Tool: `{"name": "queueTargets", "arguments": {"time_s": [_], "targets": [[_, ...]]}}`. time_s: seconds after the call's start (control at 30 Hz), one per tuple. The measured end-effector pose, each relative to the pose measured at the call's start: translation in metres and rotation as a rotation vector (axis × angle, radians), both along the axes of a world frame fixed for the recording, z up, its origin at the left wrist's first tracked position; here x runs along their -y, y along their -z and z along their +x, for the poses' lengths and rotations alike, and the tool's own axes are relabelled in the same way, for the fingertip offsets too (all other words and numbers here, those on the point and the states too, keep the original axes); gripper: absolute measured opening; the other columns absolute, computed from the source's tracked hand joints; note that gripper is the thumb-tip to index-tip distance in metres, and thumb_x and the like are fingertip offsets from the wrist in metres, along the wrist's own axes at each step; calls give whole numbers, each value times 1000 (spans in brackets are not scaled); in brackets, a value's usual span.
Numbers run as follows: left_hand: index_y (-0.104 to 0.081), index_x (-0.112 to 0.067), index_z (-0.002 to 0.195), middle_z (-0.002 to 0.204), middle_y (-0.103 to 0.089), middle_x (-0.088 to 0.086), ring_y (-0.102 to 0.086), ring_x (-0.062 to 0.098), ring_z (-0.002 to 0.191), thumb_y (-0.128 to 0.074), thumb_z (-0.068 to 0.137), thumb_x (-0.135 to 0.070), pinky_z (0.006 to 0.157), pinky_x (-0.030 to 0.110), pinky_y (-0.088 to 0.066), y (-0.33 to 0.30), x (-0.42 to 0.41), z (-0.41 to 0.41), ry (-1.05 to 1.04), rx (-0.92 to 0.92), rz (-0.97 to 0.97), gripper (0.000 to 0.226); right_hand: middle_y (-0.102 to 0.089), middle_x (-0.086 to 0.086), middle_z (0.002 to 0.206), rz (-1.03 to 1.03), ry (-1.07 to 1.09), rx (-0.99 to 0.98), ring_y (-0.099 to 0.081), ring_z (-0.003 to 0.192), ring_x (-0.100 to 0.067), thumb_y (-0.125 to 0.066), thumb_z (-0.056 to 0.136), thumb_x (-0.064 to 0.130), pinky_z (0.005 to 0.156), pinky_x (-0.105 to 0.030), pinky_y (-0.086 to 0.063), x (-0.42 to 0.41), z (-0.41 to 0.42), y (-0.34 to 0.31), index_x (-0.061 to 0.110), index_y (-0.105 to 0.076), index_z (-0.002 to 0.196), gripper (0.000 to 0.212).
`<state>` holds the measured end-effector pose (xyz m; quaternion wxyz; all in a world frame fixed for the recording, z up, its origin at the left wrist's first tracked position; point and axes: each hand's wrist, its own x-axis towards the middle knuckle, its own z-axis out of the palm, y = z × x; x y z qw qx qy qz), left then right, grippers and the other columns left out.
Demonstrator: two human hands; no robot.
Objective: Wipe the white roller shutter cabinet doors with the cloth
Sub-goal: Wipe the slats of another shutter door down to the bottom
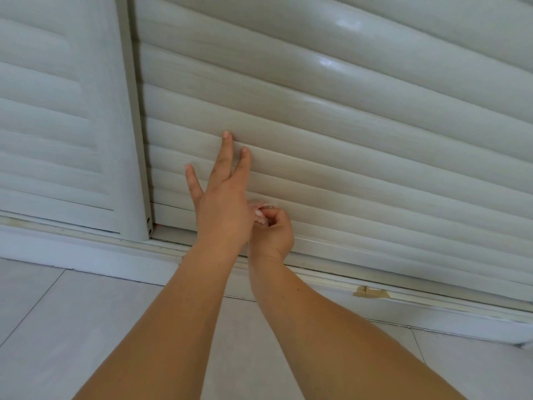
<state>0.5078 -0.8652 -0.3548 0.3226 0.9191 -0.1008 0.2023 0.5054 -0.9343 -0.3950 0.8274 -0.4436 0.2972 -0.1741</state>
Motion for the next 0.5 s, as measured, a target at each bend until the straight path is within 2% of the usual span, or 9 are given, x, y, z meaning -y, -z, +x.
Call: {"name": "queueTargets", "arguments": {"time_s": [0.07, 0.2, 0.3, 0.37, 0.43, 0.5], "targets": [[-9, -28, 149, 155, 20, -8, -11, -1, 140, -49, 74, 5, 112, 46, 18, 0, 1, -2, -9, -2, 16, 91, -60, -4, 72, -45, -14, -22, -61, 56, -8, -62, 84, -4, 57, -20, -49, 15, -5, 4, 14, -55, 89, 20], [-9, -34, 148, 154, 19, -15, -10, -4, 140, -43, 69, 15, 112, 50, 16, 3, -3, -1, 7, 4, 21, 99, -55, -6, 58, -27, 97, -7, -55, 41, -10, -56, 85, -7, 42, -19, -46, 54, -23, 0, 10, -51, 80, 19], [-13, -35, 148, 155, 14, -15, -11, -3, 139, -44, 70, 16, 113, 48, 14, 5, -5, -2, 12, 46, 29, 98, -42, -4, 49, 113, 288, 4, -46, 49, -20, -46, 82, 1, 60, -31, -44, 94, -33, 12, 13, -39, 61, 25], [-19, -34, 147, 156, 11, -8, -12, 3, 141, -46, 70, 17, 115, 45, 11, 8, -4, -2, -29, 93, 11, 96, -48, -9, 58, -121, 326, -94, -50, 55, -25, -48, 79, 12, 65, -39, -46, 112, -41, 16, 16, -45, 65, 16], [-24, -36, 146, 157, 8, 2, -7, 13, 143, -46, 68, 21, 116, 44, 6, 12, -2, -2, -102, 90, -74, 98, -55, -5, 71, -246, 446, -109, -51, 59, -21, -51, 80, 10, 64, -32, -47, 129, -41, 22, 22, -51, 69, 17], [-18, -39, 146, 157, 9, 5, 1, 18, 144, -45, 66, 25, 116, 46, 3, 17, 2, -1, -116, 44, -132, 106, -54, 0, 87, -320, 613, -123, -48, 68, -12, -52, 84, 4, 61, -17, -45, 139, -39, 13, 26, -52, 72, 25]]}}
